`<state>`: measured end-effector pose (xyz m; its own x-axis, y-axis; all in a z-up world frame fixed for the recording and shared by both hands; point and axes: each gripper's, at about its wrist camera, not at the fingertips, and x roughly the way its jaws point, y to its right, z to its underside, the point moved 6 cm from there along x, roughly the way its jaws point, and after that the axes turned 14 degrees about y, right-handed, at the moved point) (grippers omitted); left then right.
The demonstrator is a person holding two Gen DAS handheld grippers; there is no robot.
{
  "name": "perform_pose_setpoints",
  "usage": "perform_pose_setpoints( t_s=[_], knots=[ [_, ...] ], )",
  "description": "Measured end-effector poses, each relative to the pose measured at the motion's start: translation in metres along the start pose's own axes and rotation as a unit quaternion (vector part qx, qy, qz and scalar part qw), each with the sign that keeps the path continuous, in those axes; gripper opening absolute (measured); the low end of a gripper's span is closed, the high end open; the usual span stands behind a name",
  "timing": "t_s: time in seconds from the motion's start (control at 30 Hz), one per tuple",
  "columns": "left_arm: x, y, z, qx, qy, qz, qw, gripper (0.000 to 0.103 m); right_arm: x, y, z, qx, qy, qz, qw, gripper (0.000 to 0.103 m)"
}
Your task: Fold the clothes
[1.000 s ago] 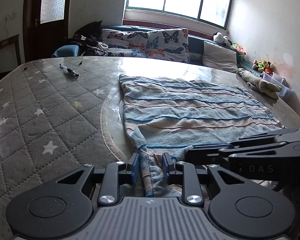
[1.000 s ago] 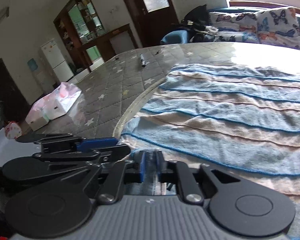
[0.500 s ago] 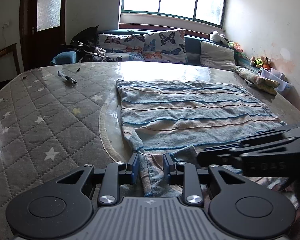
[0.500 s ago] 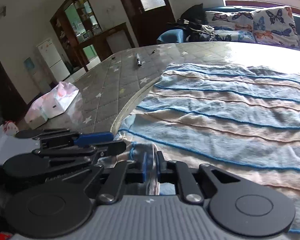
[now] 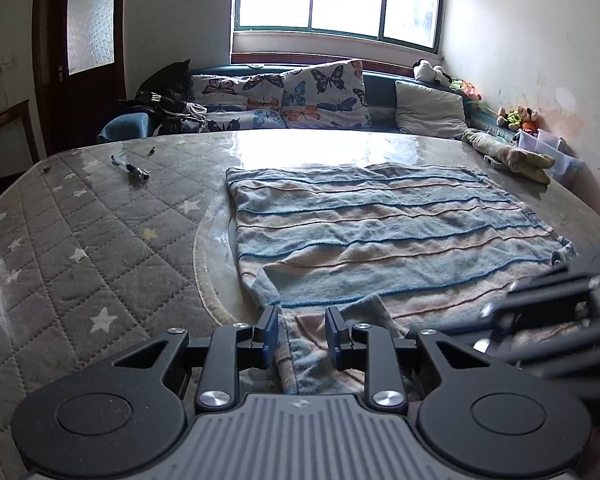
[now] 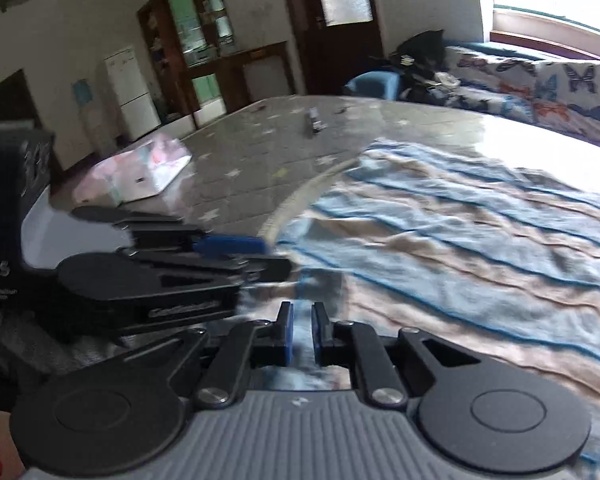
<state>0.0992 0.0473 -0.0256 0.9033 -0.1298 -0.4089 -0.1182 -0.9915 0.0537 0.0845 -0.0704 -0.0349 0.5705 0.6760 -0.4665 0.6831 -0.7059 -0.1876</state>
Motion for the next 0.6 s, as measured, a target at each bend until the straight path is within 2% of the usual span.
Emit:
perform_pose_setpoints(
  t_s=[0.13,0.33,0.47,0.6],
  knots=[
    [0.002,0.0,0.003,0.001,-0.003,-0.001,1.0,0.028,-0.003,-0.01,0.013,-0.021,-0.023,-0.009,0.999,0.01],
    [0.005,-0.001,0.006,0.002,-0.008,-0.003,1.0,0.028,-0.035,-0.02,0.034,-0.059,-0.038,-0.015,0.997,0.01],
    [-0.007,0.002,0.003,-0.004,0.0,0.002,1.0,0.028,-0.05,-0.026,0.04,-0.072,-0.043,-0.019,0.996,0.01],
    [-0.027,0.014,0.005,-0.003,0.005,0.019,0.9998,0.028,-0.054,-0.024,0.032,-0.057,-0.024,-0.015,0.998,0.01]
  ],
)
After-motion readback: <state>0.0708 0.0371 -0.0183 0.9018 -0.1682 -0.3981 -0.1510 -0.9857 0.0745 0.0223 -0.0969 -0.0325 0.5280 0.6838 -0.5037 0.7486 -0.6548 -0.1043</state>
